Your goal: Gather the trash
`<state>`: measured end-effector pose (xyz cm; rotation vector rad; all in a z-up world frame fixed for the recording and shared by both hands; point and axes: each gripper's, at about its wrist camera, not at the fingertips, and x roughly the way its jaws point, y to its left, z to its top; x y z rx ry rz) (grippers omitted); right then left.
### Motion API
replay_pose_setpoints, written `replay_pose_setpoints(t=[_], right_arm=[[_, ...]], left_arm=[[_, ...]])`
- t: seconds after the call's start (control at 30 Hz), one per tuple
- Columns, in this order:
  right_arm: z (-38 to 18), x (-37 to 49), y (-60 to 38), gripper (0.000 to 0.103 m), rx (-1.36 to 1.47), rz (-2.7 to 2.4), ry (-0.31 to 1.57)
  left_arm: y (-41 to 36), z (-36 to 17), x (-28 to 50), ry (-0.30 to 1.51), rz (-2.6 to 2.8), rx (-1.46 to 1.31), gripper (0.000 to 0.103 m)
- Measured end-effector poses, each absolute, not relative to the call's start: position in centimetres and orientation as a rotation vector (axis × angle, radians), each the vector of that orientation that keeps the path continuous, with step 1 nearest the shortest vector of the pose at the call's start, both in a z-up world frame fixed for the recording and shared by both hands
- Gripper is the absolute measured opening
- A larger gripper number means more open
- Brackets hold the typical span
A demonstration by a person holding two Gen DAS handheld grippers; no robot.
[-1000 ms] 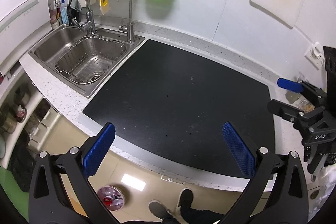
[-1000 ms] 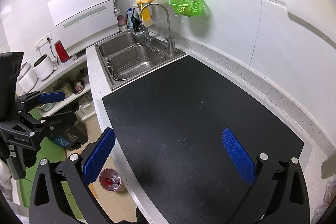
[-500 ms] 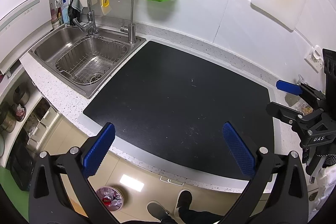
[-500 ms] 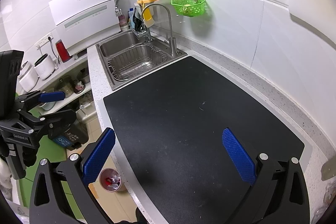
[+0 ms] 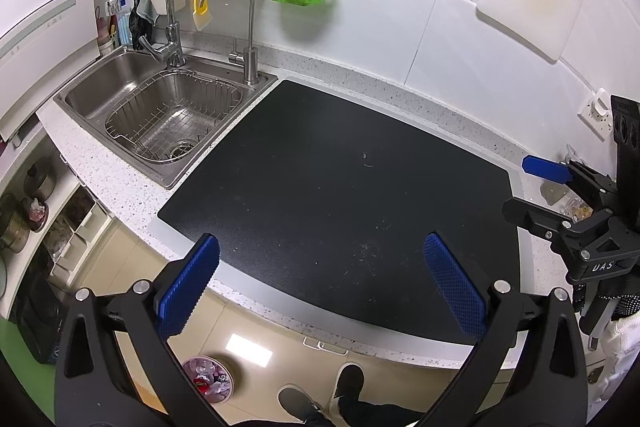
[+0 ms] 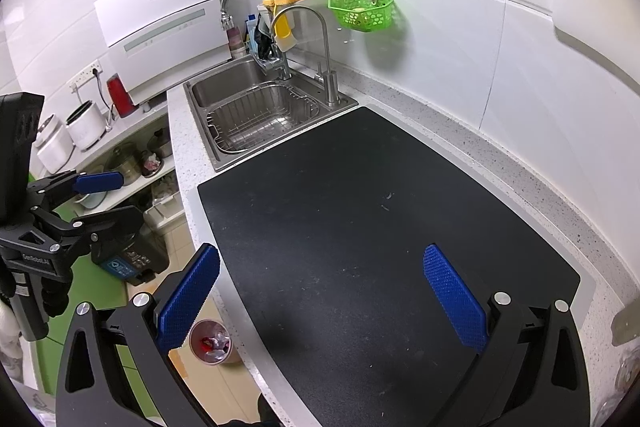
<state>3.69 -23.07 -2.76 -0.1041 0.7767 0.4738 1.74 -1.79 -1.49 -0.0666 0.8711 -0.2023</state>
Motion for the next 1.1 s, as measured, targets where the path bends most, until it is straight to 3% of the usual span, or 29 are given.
replay_pose_setpoints(t=[1.1], right_arm=[[-2.82,3.37,-23.01,0.098,-0.107,0.481,0.782]], left_arm=[[-2.67,-0.97,1.94,0.853,-0.197,-0.061,0.100]])
